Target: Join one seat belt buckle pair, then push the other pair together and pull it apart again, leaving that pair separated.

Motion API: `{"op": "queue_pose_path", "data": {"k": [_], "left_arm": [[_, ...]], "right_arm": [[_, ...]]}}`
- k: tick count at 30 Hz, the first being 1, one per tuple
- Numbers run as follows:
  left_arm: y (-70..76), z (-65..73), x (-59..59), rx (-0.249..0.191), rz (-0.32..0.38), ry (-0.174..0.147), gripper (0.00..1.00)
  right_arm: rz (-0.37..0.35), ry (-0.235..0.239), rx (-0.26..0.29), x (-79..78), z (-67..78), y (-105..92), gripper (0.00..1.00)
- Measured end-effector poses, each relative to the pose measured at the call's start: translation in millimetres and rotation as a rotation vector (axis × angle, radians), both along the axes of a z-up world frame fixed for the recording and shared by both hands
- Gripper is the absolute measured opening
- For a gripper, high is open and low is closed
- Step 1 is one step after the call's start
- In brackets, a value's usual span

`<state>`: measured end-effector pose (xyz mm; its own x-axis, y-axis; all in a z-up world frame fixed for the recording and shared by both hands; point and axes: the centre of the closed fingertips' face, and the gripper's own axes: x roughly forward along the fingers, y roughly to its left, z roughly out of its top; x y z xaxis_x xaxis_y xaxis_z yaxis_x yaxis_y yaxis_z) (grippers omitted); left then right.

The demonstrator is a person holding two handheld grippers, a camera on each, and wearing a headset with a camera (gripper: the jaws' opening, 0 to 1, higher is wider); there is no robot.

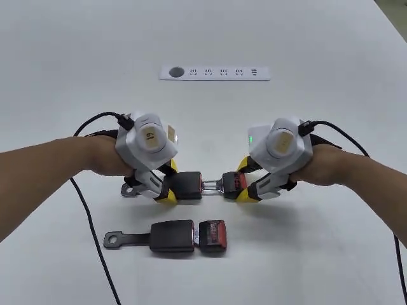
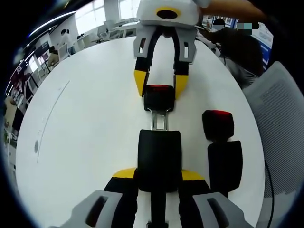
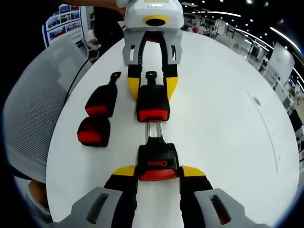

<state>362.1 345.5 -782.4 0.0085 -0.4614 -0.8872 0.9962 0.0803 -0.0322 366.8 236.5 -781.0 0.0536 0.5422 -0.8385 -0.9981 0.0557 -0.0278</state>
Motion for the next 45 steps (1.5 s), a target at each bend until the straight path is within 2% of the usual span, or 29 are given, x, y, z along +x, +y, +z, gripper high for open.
{"op": "queue_pose_path", "data": {"k": [16,30,40,45], "left_arm": [[-0.1,0.1,-0.8,0.0,0.003,0.001,0.33],[-1.8,2.5,-2.3,-0.012,0.006,0.0,0.33],[-2.2,2.2,-1.9,-0.005,-0.009,-0.007,0.34],[-0.6,0.7,0.5,-0.006,-0.008,-0.013,0.35]], "right_arm": [[0.013,-0.017,-0.052,4.9,-2.0,-33.4,0.31],[0.019,-0.014,-0.074,1.5,-1.6,-42.3,0.31],[0.012,-0.019,-0.077,1.0,-1.0,-44.1,0.33],[-0.002,-0.036,-0.084,3.0,-0.4,-45.4,0.41]]}}
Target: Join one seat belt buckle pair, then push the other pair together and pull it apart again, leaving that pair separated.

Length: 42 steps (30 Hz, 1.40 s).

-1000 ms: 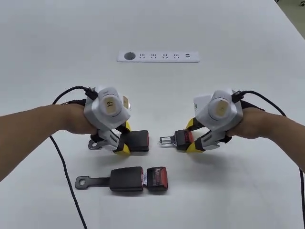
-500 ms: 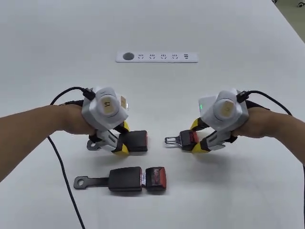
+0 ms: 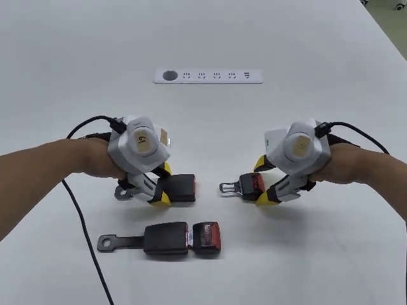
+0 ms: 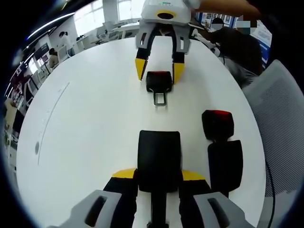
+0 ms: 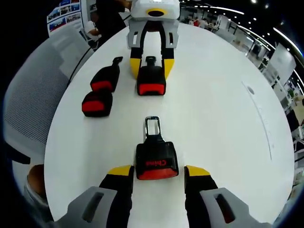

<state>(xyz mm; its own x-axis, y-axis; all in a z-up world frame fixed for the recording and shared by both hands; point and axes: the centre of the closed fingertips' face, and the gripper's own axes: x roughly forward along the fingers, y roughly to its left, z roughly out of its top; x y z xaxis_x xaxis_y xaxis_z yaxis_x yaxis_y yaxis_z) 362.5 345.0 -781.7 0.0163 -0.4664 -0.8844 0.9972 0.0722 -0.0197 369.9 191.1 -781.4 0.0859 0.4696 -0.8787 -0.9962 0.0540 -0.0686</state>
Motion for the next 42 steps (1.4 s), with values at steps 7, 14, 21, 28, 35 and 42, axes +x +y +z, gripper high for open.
{"op": "queue_pose_path", "data": {"k": [7,14,21,28,35,42], "left_arm": [[4.5,4.5,3.4,-0.009,0.025,-0.028,0.39],[14.1,15.4,-2.5,-0.051,0.065,-0.031,0.41],[30.9,20.9,-10.1,-0.073,0.115,-0.032,0.44],[44.8,34.0,-22.5,-0.121,0.19,-0.033,0.48],[56.1,46.7,-38.7,-0.202,0.296,-0.055,0.53],[68.1,50.5,-57.6,-0.27,0.397,-0.078,0.61]], "right_arm": [[-0.021,0.0,-0.004,-4.0,1.3,-4.8,0.48],[-0.069,-0.01,0.031,-6.5,10.9,-9.0,0.52],[-0.109,-0.021,0.058,-12.1,17.8,-15.6,0.54],[-0.159,-0.022,0.089,-21.9,23.4,-23.3,0.59],[-0.228,-0.018,0.145,-33.7,28.1,-27.4,0.64],[-0.293,-0.018,0.205,-48.3,30.0,-28.1,0.68]]}}
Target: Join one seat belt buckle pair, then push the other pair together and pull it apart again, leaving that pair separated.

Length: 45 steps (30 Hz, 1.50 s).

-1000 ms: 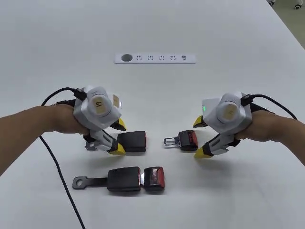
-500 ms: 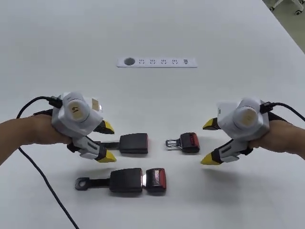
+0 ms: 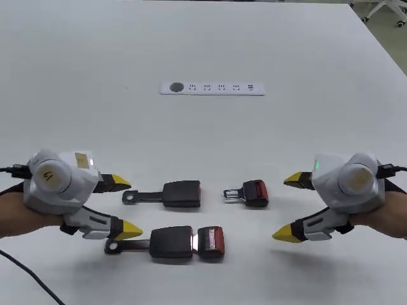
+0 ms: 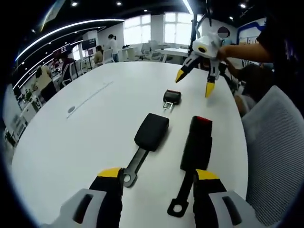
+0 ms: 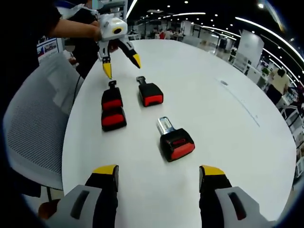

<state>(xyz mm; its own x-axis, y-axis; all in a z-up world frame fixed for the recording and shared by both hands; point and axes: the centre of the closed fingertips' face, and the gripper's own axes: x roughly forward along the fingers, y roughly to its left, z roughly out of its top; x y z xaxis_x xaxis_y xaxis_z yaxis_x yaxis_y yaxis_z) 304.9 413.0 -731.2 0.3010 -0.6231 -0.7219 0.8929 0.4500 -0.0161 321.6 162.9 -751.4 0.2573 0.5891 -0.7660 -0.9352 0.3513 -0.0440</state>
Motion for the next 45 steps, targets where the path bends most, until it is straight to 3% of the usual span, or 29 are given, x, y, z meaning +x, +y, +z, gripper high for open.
{"op": "queue_pose_path", "data": {"k": [11,17,30,36,45], "left_arm": [[13.4,5.7,-33.0,-0.09,0.134,-0.033,0.72],[11.9,5.6,-51.1,-0.105,0.163,-0.021,0.76],[11.5,11.1,-52.4,-0.15,0.25,-0.061,0.85],[13.3,11.5,-56.8,-0.155,0.263,-0.073,0.9],[11.7,11.8,-60.1,-0.168,0.294,-0.07,0.98]], "right_arm": [[-0.096,-0.011,0.08,-26.0,4.2,2.0,0.75],[-0.132,-0.008,0.112,-37.2,5.7,3.1,0.78],[-0.217,-0.025,0.207,-55.1,15.2,7.0,0.87],[-0.235,-0.032,0.235,-56.1,18.4,7.1,0.94],[-0.246,-0.03,0.262,-56.8,22.0,12.7,0.99]]}}
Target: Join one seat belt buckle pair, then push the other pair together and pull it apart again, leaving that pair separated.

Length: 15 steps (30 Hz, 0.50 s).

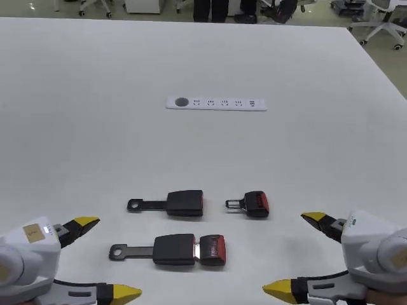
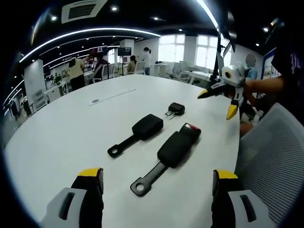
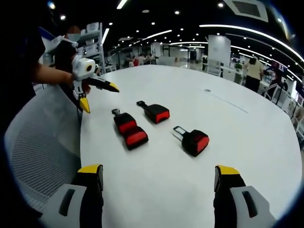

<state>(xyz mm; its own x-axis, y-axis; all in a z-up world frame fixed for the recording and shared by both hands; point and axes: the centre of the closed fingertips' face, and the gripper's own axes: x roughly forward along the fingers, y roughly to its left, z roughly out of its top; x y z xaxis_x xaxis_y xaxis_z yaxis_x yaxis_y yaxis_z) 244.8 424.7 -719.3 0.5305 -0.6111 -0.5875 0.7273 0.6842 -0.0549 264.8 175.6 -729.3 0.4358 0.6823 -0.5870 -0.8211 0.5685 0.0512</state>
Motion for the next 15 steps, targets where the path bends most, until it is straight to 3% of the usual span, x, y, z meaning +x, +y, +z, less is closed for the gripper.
{"op": "queue_pose_path", "data": {"k": [15], "left_arm": [[10.2,-1.6,5.5,-0.005,0.02,-0.02,1.0]], "right_arm": [[0.012,0.01,-0.01,-2.6,-1.4,1.1,0.99]]}}
